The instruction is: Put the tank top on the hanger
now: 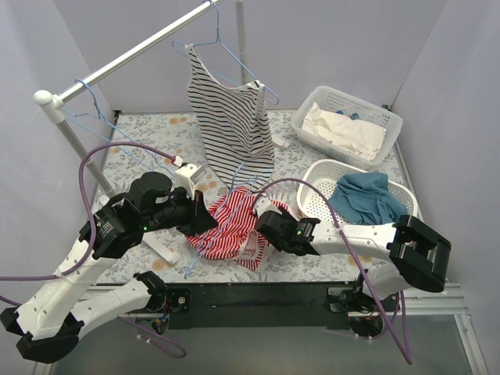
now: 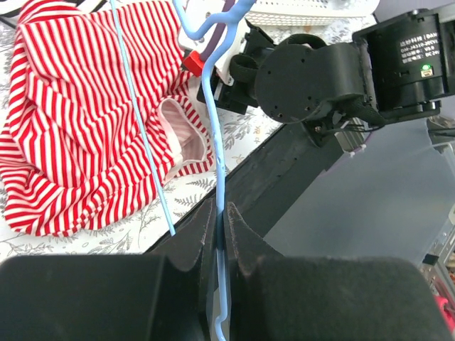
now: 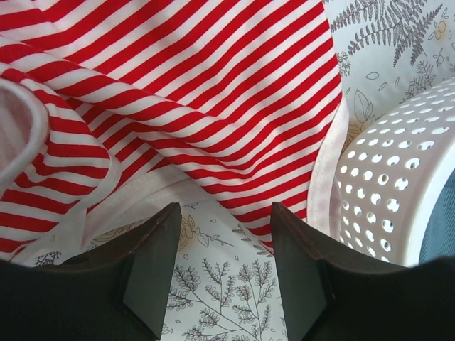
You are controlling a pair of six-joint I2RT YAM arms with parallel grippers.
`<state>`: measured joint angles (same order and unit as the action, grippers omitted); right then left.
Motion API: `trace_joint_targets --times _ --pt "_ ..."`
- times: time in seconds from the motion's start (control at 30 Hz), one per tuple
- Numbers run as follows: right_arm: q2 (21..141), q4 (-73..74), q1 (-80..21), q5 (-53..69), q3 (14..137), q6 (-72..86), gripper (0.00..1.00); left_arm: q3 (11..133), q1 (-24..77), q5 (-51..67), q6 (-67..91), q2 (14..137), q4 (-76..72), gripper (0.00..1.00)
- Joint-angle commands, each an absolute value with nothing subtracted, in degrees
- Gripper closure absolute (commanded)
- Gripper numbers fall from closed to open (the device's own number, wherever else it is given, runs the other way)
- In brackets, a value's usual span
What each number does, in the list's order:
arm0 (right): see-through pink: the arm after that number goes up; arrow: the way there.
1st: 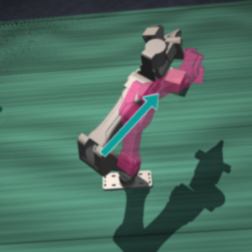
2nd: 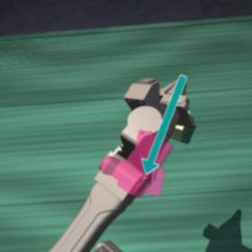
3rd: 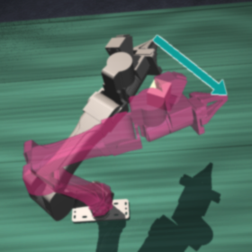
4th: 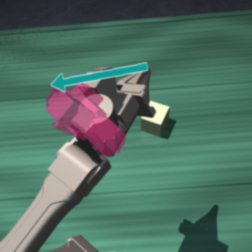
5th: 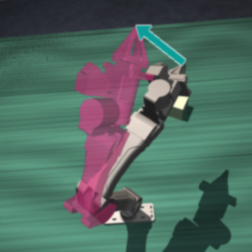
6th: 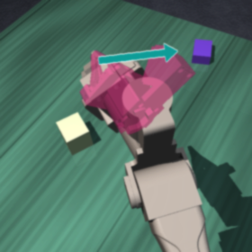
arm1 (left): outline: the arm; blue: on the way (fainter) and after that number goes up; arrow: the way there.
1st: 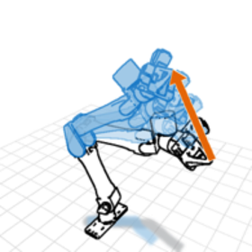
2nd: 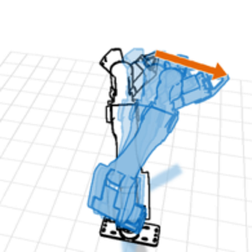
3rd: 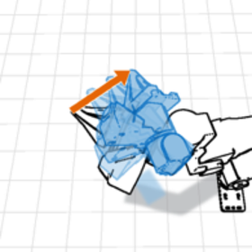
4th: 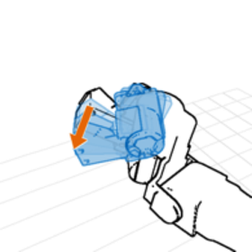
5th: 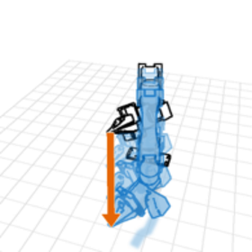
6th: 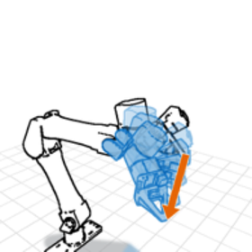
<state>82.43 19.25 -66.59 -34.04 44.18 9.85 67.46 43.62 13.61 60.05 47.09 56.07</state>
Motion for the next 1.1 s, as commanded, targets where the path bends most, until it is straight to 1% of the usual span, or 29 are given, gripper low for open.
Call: trace_joint_targets --times 0.0,0.03,0.1,0.17,0.2,0.23,0.43,0.6,0.67,0.77,0.83,0.93,1.07 --pt "82.79 14.16 -64.52 -34.64 44.21 7.65 0.41 69.00 43.77 10.90 61.44 45.27 56.78 1.00" --pt "82.79 13.80 -63.47 -34.11 44.12 7.56 0.43 68.82 43.77 10.81 61.70 44.65 56.78 1.00" --pt "82.88 13.27 -62.84 -33.66 44.21 7.03 0.64 68.56 43.77 10.99 61.70 44.30 57.22 1.00" --pt "83.32 13.27 -62.23 -33.92 44.64 6.86 0.83 68.47 43.68 11.07 61.96 43.86 57.57 1.00" --pt "83.41 13.27 -61.88 -33.49 44.74 6.86 0.93 68.21 43.68 11.34 62.05 43.51 57.57 1.00" --pt "83.32 13.45 -61.18 -32.96 44.82 6.77 0.98 67.94 43.77 12.03 62.22 43.42 57.48 1.00" --pt "79.90 13.53 -57.93 -25.59 46.31 7.82 0.99 65.57 43.77 16.95 62.58 41.22 56.78 1.00" --pt "78.75 17.74 -54.59 -19.35 53.25 7.91 0.99 63.64 43.68 22.41 62.75 39.64 55.81 1.00" --pt "79.62 19.15 -52.13 -17.67 56.59 7.47 0.99 62.85 43.77 23.02 62.93 39.11 55.90 1.00" --pt "81.55 19.86 -48.44 -10.84 60.02 7.21 0.99 62.05 43.77 24.87 63.11 37.97 55.11 1.00" --pt "82.87 20.83 -46.42 -8.45 61.69 7.38 0.99 61.79 43.77 26.71 63.11 37.62 54.67 1.00" --pt "85.51 22.15 -45.01 -4.40 65.38 8.00 0.99 61.09 43.77 29.00 62.93 38.23 53.97 1.00" --pt "87.88 23.46 -43.68 -0.36 68.99 8.87 0.99 59.07 43.68 28.83 61.70 39.98 53.79 1.00"
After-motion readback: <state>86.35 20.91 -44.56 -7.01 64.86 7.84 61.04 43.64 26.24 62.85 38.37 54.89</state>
